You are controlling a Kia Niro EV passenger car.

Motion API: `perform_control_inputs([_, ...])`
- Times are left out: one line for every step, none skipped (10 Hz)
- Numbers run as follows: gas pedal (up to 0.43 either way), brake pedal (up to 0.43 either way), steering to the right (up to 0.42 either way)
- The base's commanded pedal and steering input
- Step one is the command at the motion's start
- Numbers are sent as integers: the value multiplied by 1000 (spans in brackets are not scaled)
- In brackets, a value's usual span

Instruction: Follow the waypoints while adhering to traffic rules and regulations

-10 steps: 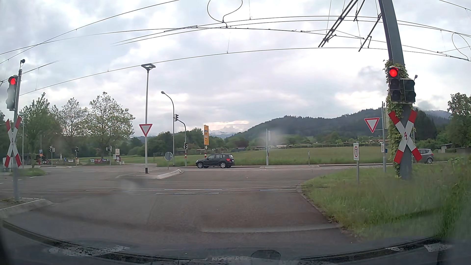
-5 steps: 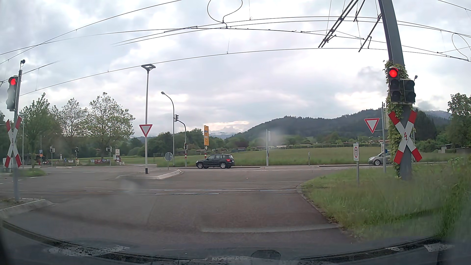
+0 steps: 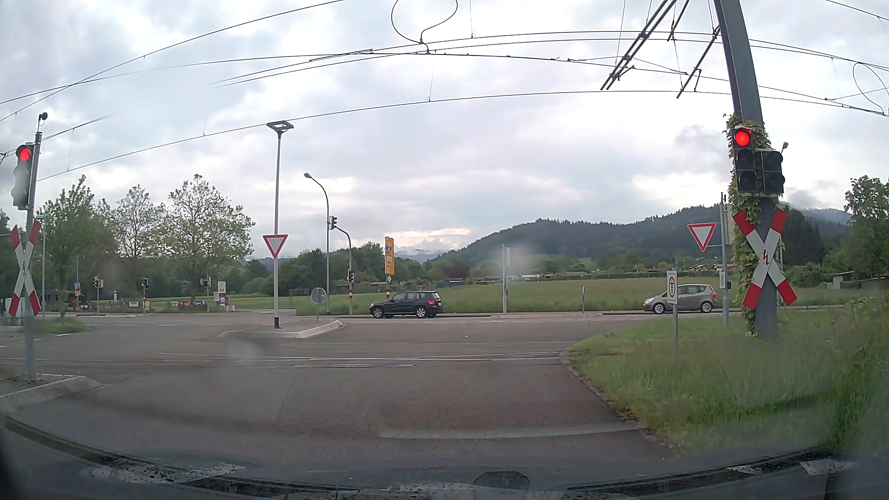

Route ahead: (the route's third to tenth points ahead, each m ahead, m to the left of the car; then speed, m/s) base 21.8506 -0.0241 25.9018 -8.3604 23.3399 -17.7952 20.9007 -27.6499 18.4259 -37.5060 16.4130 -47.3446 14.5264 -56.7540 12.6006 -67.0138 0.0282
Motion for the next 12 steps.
perform_control_inputs([0, 256, -58])
perform_control_inputs([0, 256, -58])
perform_control_inputs([0, 256, -58])
perform_control_inputs([0, 262, -58])
perform_control_inputs([0, 262, -58])
perform_control_inputs([0, 262, -58])
perform_control_inputs([0, 262, -58])
perform_control_inputs([0, 262, -58])
perform_control_inputs([0, 262, -58])
perform_control_inputs([0, 262, -58])
perform_control_inputs([0, 262, -58])
perform_control_inputs([0, 262, -58])
